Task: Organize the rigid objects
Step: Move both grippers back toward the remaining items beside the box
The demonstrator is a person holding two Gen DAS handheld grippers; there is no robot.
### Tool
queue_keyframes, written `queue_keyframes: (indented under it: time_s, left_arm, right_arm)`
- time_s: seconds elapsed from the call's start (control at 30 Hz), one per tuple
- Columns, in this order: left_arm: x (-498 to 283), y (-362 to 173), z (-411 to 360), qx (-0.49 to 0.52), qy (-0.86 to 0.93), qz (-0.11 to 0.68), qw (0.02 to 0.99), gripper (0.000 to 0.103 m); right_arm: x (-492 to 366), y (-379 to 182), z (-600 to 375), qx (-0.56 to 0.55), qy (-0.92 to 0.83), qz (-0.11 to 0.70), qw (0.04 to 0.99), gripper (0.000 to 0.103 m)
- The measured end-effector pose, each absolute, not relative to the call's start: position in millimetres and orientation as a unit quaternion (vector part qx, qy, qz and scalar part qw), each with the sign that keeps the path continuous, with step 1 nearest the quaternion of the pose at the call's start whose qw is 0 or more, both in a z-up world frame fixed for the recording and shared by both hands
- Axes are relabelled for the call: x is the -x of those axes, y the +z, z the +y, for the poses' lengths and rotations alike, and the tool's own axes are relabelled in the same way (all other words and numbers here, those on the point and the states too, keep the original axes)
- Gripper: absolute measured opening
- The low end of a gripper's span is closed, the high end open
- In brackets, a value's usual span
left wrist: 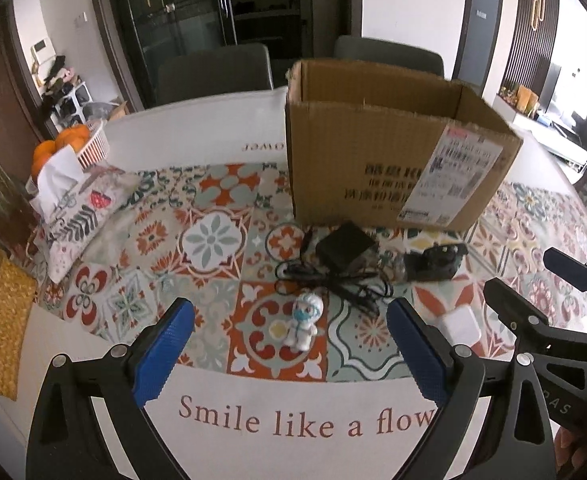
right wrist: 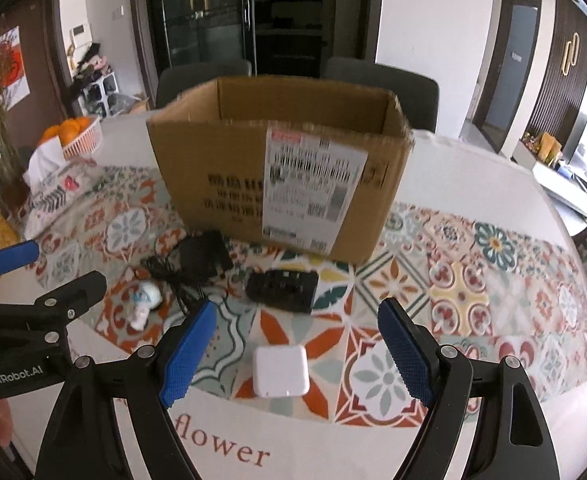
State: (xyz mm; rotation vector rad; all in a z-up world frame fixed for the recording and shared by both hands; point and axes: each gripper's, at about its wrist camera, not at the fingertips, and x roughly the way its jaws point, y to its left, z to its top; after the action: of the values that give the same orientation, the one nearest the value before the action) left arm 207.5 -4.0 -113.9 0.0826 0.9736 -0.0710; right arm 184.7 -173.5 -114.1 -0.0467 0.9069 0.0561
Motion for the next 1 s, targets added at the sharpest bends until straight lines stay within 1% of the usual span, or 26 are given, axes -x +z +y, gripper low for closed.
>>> queue_keyframes:
  time_s: [0.4, 0.57, 0.67, 0.73, 0.87, 1.0]
  left_arm:
    - [-205.9, -155.6, 2.5, -0.039, -0.027, 0.508, 0.860, 0.098]
    - [-206.3, -168.4, 4.2, -0.037, -0.027, 0.517, 0.855, 0.098]
    - [-206.7, -176.9, 3.8, -0.035, -0.031, 0.524, 0.851, 0.098]
    - [-207.1, -181.8, 4.3, -0.033, -0.033, 0.527, 0.848, 0.098]
    - [-208.4, -191.0, 6.3, -0.030, -0.034, 0.533, 0.845, 0.098]
    - [-208.9, -195.4, 8.7, -0.022, -0.035, 0.532, 0.846, 0.098]
  right_arm:
    - [-189.7, -157.7, -168.6, 0.030, 0.042, 0.484, 0.873, 0.082]
    - [-192.5, -174.8, -168.8, 0.023, 0.042, 0.501, 0.864, 0.081]
    - [-194.1, -184.8, -169.5, 0.018, 0.044, 0.511, 0.858, 0.078]
    - [-195.0, -190.2, -169.2, 0.017, 0.045, 0.518, 0.854, 0.072]
    - [-196.3, -199.3, -168.3, 0.018, 0.046, 0.524, 0.850, 0.067]
    - [-197.3, -204.7, -167.8, 0.017, 0.043, 0.525, 0.850, 0.059]
